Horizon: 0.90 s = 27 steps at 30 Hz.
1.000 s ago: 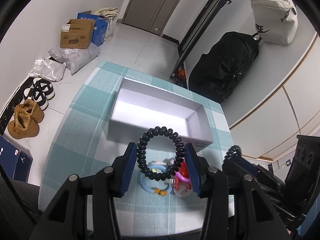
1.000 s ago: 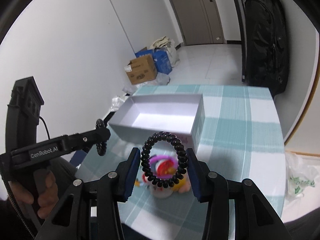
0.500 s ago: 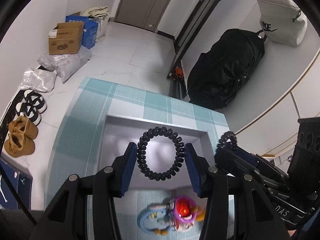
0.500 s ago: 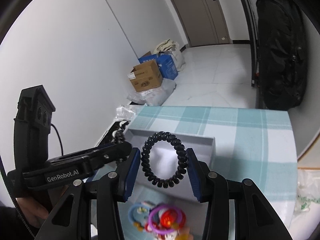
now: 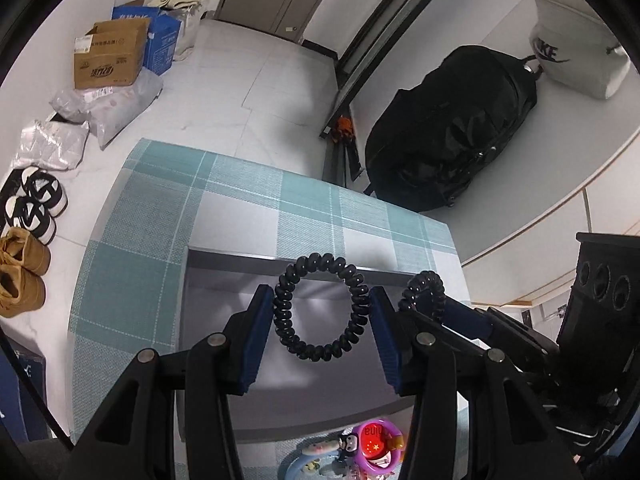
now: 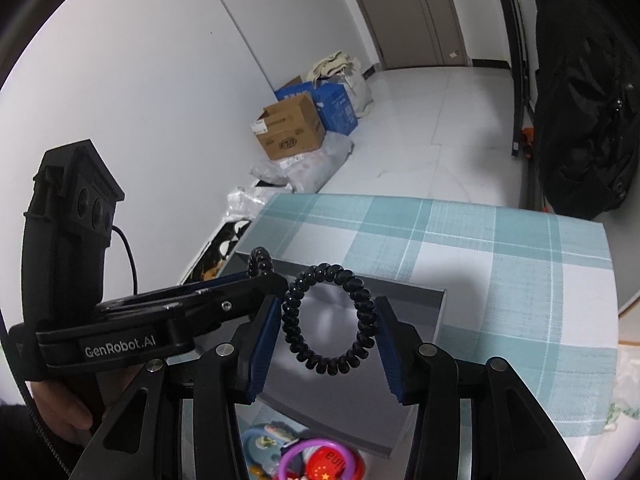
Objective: Organize jewelry
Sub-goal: 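Carry both coils into the silver box and open both tools, then withdraw both tools from the silver box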
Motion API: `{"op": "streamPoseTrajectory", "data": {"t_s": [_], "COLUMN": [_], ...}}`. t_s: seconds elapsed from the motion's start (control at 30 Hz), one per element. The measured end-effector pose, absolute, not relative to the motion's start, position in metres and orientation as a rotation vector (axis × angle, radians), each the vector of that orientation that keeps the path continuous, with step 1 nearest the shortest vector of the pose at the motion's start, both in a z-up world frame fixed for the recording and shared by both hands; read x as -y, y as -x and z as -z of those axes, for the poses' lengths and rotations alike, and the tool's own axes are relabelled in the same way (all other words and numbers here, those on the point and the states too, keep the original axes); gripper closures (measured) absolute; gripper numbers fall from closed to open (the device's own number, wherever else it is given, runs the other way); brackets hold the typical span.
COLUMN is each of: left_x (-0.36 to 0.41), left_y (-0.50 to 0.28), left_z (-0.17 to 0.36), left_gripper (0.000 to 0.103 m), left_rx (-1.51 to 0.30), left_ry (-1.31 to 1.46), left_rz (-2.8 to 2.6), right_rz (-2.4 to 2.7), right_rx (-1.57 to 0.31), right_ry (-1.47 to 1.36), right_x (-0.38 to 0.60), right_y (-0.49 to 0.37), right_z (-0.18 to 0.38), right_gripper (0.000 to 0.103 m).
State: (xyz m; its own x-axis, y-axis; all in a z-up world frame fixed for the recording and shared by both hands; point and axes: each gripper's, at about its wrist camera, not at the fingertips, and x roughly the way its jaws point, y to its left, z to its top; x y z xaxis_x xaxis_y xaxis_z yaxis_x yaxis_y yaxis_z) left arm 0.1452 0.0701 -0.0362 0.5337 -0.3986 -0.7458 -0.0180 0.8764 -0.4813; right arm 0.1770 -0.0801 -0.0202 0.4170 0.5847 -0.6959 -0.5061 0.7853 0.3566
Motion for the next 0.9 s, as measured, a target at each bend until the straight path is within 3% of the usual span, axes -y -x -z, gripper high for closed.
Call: {"op": "streamPoseTrajectory", "data": {"t_s": [0.1, 0.17, 0.23, 0.33, 0.53, 0.9], "left_x": [-0.073, -0.076, -0.082, -0.088, -0.092, -0.075], "left_y": [-0.150, -0.152, -0.152, -0.149, -0.136, -0.100], "left_z": [0.039, 0.042, 0.043, 0.042, 0.027, 0.003], "left_gripper": [0.059, 0.055, 0.046, 0.035, 0.034, 0.034], "left_rx": [-1.005, -1.025, -1.023, -1.000, -0.929, -0.811], "left_ry": [0.497, 0.521, 0.574, 0.622, 0.604, 0.403], "left_rz": [0.252, 0.264, 0.282, 0.288, 0.263, 0.101], "right_rz": [-0.679, -0.686, -0.676, -0.677, -0.653, -0.599], "right_rx": [-0.916, -0.914, -0.896, -0.881, -0.834, -0.736], "right_ry": [-0.091, -0.097, -0.103, -0.123, -0.132, -0.111], "right_x": [0.080, 0.081, 0.083, 0.089, 0.103, 0.126], "right_y": [-0.176, -0.175, -0.172, -0.169, -0.157, -0.121], "right_z": [0.020, 0.018, 0.013, 0.009, -0.004, -0.017], "right_gripper": [0.056, 0.046, 0.036, 0.030, 0.029, 0.017]}}
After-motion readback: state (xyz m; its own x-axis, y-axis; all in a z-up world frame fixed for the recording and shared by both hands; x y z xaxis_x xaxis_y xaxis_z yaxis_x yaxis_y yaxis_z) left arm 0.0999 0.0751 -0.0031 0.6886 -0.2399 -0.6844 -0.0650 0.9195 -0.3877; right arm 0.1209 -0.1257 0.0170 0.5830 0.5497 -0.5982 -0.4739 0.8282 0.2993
